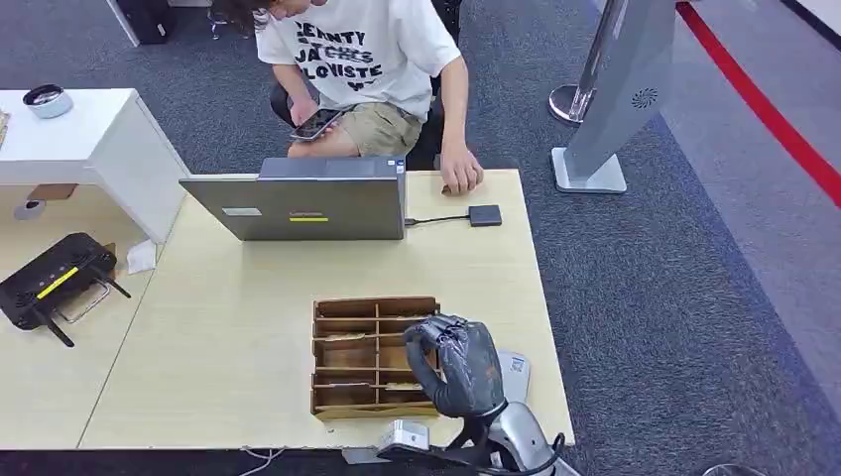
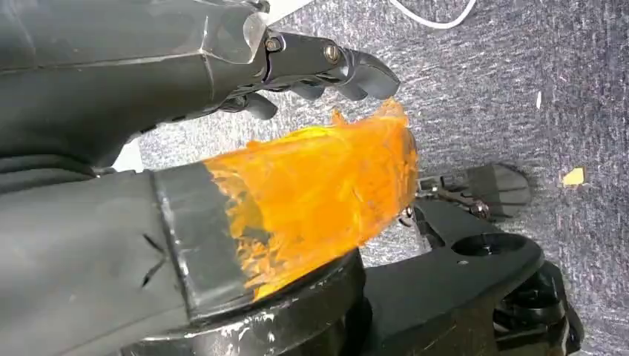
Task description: Pass the card to the sensor for recognition and then transmit it.
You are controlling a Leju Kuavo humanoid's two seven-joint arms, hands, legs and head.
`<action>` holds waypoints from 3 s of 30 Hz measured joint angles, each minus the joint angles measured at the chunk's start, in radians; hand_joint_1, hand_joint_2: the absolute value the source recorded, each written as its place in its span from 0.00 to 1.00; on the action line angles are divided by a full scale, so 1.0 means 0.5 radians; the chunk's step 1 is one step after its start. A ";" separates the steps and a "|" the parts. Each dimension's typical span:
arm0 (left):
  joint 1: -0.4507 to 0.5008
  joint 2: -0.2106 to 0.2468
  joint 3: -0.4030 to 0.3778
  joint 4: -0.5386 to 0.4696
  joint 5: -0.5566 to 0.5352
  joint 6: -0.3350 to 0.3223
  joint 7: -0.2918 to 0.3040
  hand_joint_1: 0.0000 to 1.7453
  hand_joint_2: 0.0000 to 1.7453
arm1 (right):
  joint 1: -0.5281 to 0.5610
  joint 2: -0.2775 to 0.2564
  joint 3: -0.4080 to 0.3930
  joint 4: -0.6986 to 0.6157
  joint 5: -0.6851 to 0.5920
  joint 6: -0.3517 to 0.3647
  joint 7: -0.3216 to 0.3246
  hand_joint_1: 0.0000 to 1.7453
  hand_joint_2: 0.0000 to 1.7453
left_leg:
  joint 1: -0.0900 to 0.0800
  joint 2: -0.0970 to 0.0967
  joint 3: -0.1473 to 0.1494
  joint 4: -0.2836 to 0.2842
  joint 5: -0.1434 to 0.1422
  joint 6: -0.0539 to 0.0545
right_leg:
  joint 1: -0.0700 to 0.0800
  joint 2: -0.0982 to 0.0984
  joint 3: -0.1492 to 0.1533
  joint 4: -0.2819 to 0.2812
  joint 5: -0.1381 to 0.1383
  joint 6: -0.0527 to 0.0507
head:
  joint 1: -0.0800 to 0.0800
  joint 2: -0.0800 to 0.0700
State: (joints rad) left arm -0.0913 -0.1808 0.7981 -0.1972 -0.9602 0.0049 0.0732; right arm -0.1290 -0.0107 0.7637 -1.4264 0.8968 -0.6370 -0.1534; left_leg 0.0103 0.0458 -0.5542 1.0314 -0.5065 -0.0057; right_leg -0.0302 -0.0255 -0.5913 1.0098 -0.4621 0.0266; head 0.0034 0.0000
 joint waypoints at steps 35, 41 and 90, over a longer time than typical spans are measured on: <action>-0.037 -0.023 0.005 0.000 0.005 0.012 0.040 0.00 0.00 | -0.182 0.000 0.000 0.360 0.308 -0.011 0.251 0.46 1.00 | 0.000 0.000 0.000 0.000 0.000 0.000 | 0.000 0.000 0.000 0.000 0.000 0.000 | -0.001 0.000; -0.035 -0.024 0.005 0.000 -0.003 0.005 0.039 0.00 0.00 | -0.187 0.000 -0.012 0.354 0.333 -0.015 0.266 0.48 1.00 | 0.000 0.000 0.000 0.000 0.000 0.000 | 0.000 0.000 0.000 0.000 0.000 0.000 | -0.001 0.000; -0.029 -0.021 0.003 0.000 -0.065 -0.051 0.039 0.00 0.00 | -0.310 0.072 -0.069 0.633 0.251 0.031 0.302 0.58 1.00 | 0.000 0.000 0.000 0.000 0.000 0.000 | 0.000 0.000 0.000 0.000 0.000 0.000 | -0.001 0.000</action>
State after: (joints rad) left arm -0.1059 -0.1911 0.7996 -0.1972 -0.9926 -0.0206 0.0927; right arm -0.2840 0.0252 0.7290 -1.1101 1.0224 -0.6214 -0.0023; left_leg 0.0103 0.0457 -0.5544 1.0314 -0.5065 -0.0057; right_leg -0.0302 -0.0256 -0.5913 1.0098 -0.4621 0.0266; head 0.0031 0.0000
